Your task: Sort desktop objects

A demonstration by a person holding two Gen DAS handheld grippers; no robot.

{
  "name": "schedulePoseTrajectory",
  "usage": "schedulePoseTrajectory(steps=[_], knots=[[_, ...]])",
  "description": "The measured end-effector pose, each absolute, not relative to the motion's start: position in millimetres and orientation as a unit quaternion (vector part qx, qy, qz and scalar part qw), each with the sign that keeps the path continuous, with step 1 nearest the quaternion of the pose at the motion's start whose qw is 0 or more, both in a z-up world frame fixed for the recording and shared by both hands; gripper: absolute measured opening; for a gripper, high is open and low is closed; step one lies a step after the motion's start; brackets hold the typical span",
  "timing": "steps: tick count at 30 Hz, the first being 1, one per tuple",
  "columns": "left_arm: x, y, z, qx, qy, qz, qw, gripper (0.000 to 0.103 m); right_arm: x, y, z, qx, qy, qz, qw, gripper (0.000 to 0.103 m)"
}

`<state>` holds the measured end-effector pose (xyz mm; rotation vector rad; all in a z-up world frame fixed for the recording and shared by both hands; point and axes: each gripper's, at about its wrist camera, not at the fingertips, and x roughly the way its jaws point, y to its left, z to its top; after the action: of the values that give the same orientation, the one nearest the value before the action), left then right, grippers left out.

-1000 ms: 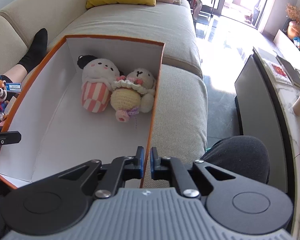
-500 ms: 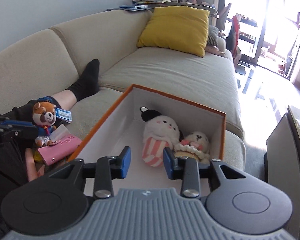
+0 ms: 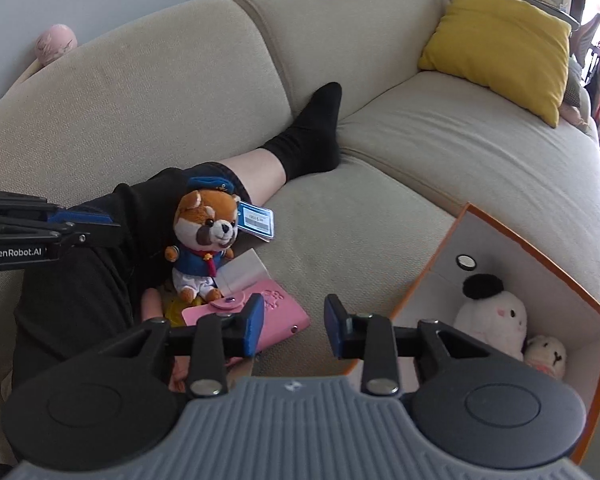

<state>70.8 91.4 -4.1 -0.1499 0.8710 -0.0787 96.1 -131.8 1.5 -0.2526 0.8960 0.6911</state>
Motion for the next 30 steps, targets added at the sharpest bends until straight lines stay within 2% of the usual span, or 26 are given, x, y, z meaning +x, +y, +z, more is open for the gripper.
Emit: schedulePoseTrajectory(steps=[2,6,9,10,22,30], knots=[[81,88,-14,-0.059,0.435,-0.04,0.898,0.031,107,-117,-9,-0.131,0.439,0.327,0.827,0.03],[101,80,-33,-0.023,0.458,-0.041,0.888,0.036,128,-97,-30,-0.138,0.478,0.328,0.803,0.026],[112,78,-45,0.005,0.463,-0.042,0.885,0.051,142,-87,-40,-0.132,0.498,0.331,0.79,0.026],[116,77,-47,0.011,0.465,-0.046,0.884,0.053,146,-85,-43,-0.13,0.501,0.333,0.788,0.026],[145,75,-70,0.012,0.482,-0.061,0.874,0.052,174,-63,-61,-0.144,0.514,0.334,0.777,0.022],[139,79,-71,-0.002,0.472,-0.059,0.88,0.043,174,-69,-58,-0.128,0.538,0.326,0.767,0.024]])
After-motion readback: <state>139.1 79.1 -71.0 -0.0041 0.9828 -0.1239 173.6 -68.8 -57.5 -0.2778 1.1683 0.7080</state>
